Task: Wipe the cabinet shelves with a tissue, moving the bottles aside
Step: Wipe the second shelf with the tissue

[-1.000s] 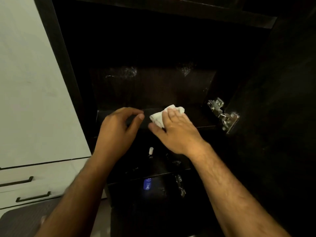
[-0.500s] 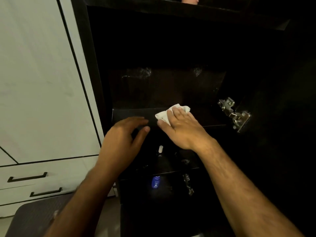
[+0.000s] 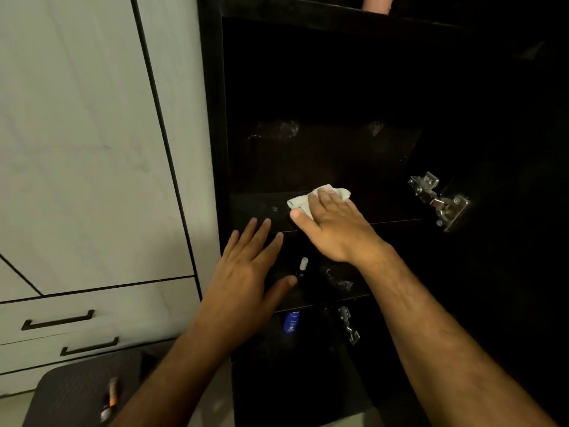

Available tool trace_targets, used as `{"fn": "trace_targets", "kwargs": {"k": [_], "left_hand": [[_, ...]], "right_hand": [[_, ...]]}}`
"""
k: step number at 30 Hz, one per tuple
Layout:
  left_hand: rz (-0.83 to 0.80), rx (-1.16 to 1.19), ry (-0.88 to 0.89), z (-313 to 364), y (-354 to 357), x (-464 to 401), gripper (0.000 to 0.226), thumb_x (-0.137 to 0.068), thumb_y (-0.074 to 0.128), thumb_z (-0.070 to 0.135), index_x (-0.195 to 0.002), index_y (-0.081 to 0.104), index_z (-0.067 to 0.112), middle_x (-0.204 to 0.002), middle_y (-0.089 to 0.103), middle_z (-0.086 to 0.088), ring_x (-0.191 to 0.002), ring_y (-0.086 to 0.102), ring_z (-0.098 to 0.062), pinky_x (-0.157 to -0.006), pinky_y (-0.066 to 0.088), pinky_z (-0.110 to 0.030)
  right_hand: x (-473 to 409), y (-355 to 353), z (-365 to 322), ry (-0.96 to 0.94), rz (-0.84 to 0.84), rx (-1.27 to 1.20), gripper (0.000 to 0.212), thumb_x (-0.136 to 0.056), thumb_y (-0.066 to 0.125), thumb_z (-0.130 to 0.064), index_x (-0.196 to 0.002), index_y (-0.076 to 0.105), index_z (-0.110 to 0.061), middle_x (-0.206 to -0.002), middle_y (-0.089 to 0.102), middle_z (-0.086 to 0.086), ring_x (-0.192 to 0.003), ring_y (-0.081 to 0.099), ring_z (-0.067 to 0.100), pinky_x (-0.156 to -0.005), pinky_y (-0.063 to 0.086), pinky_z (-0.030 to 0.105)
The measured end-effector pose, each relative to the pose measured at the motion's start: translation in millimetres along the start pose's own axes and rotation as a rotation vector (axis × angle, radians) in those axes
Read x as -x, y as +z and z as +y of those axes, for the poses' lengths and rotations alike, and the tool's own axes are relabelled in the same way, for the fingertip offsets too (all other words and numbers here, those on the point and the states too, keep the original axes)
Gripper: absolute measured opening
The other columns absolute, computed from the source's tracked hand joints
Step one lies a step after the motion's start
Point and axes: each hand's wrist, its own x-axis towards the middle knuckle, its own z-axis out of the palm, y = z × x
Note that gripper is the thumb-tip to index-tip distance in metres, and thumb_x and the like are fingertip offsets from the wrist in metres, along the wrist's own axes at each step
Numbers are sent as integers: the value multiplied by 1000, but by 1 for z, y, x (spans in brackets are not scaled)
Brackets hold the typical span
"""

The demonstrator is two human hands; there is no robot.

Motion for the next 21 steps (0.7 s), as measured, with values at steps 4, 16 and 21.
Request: {"fn": "trace_targets", "kwargs": {"k": [4, 16, 21], "left_hand": [[105, 156, 57, -7, -8, 12, 60, -89, 37, 57, -143, 29, 31, -158, 22, 7, -148, 7, -3, -120, 8, -33], [545, 153, 4, -33, -13, 1, 59, -95, 51, 30, -148, 32, 13, -159, 20, -12, -148, 20, -25, -114, 32, -49], [487, 107, -5, -42, -4, -9, 74, -96, 50, 34, -155, 6, 21, -162, 1, -11, -150, 4, -27, -117, 22, -53]], "right_hand": [[40, 2, 8, -76, -19, -16, 70, -97, 8, -63, -157, 3, -28, -163, -8, -10, -147, -15, 1, -122, -10, 37], [13, 2, -15, -20, -7, -1, 74, -96, 10, -66, -157, 5, -25, -165, -5, -2, -150, -11, 10, -122, -8, 41], [41, 0, 6, -34, -33, 8, 68, -97, 9, -64, -156, 4, -32, -163, -9, -12, -147, -15, 2, -121, -11, 41]]}}
